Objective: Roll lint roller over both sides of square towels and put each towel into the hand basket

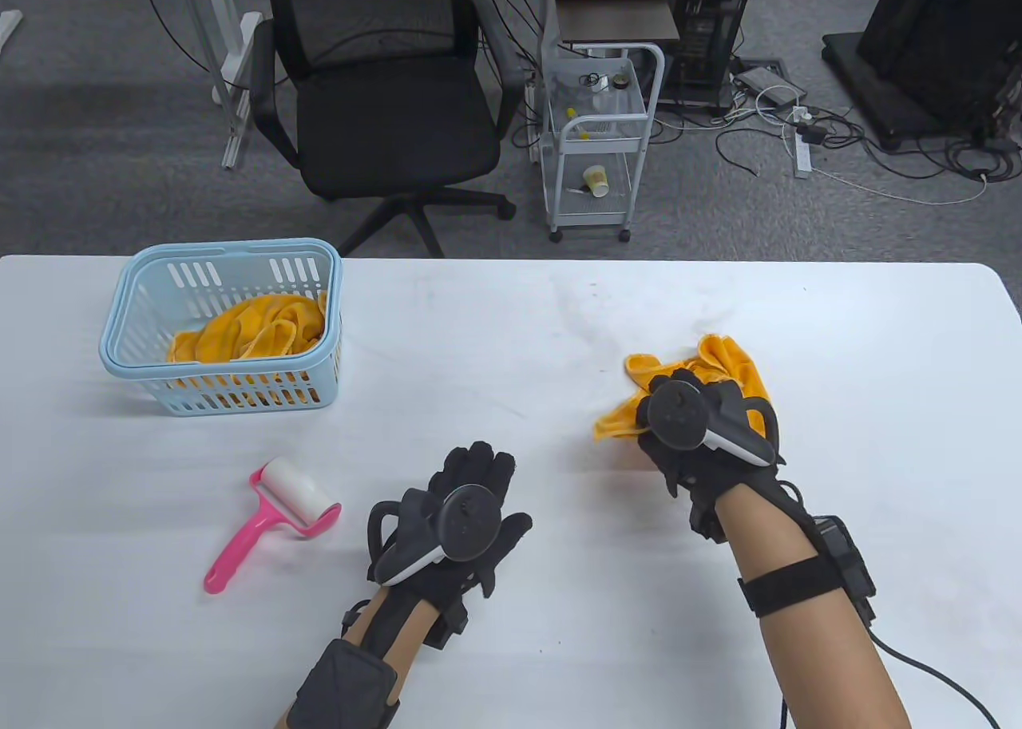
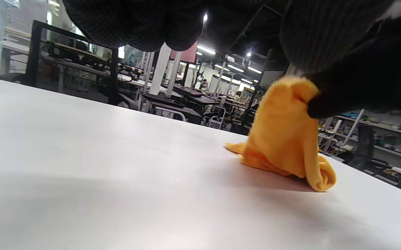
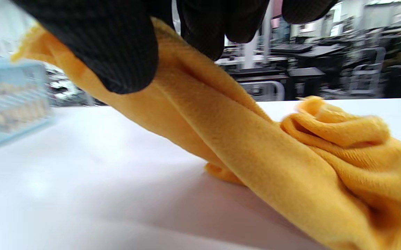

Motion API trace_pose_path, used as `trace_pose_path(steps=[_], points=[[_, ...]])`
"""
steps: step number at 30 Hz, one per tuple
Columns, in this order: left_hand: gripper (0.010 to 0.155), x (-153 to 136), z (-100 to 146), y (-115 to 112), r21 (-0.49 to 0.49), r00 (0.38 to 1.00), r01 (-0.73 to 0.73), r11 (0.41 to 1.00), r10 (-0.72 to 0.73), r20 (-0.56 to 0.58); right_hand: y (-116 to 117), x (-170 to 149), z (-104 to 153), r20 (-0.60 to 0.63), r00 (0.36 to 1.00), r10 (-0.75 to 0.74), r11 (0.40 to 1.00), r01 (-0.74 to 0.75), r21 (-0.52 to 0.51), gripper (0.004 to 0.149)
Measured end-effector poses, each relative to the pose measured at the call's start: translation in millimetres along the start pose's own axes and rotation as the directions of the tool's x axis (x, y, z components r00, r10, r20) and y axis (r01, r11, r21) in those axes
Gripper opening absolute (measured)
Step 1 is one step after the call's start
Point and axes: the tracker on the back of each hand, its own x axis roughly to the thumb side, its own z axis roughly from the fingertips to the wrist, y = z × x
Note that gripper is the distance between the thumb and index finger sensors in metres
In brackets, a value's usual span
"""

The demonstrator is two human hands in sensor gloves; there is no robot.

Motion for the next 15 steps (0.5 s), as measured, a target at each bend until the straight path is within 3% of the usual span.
trace_pose_path(steps=[3, 7, 9, 12, 15], points=[[0.080, 4, 2, 1, 0.025, 0.999, -0.030, 0.999, 0.029, 0.033, -2, 33, 16, 0.101, 0.994, -0.042, 0.999, 0.045, -0.021, 0.043], [0.080, 11, 7, 3, 0.067, 0.990, -0.056, 0.996, 0.047, 0.130, 6, 70, 36, 0.201, 0.973, -0.117, 0.991, 0.126, -0.033, 0.043], [0.071, 16, 10, 3, 0.081, 0.983, -0.086, 0.993, 0.072, 0.166, 12, 80, 44, 0.228, 0.960, -0.160, 0.985, 0.172, -0.032, 0.043], [0.040, 20, 15, 9, 0.173, 0.983, -0.042, 0.984, 0.009, 0.183, 19, 83, 53, 0.236, 0.950, -0.203, 0.975, 0.219, -0.045, 0.044], [0.036, 22, 17, 11, 0.159, 0.979, -0.038, 0.987, 0.004, 0.206, 25, 74, 60, 0.238, 0.939, -0.250, 0.959, 0.274, -0.071, 0.043]])
